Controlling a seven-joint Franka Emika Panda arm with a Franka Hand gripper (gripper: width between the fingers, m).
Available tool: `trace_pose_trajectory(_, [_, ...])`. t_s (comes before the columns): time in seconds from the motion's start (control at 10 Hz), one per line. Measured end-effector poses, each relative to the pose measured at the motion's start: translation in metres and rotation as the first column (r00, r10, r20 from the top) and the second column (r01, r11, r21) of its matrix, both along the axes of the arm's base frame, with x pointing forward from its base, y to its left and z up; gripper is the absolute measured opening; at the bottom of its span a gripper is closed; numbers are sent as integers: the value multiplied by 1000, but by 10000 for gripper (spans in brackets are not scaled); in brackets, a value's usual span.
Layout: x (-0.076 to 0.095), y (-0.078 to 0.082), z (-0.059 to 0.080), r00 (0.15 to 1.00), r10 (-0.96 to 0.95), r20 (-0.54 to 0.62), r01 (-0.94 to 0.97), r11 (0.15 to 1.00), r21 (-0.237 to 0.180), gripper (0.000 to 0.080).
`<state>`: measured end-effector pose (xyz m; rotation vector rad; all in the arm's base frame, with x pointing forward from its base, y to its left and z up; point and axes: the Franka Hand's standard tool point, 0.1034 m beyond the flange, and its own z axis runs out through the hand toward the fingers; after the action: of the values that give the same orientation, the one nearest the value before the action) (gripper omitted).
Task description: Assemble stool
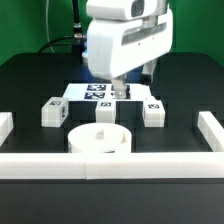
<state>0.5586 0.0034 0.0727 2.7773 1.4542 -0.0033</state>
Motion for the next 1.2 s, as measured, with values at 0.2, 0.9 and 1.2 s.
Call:
trace_pose_trajectory(0.2, [6,-12,-12,1000,8,-8,-8,1000,2,649])
trace_pose_trajectory(0.9, [7,-21,-35,999,26,-31,-25,1000,7,649])
trace_pose_trajectory(1.2, [7,-21,-47,999,24,-43,-24,1000,9,649])
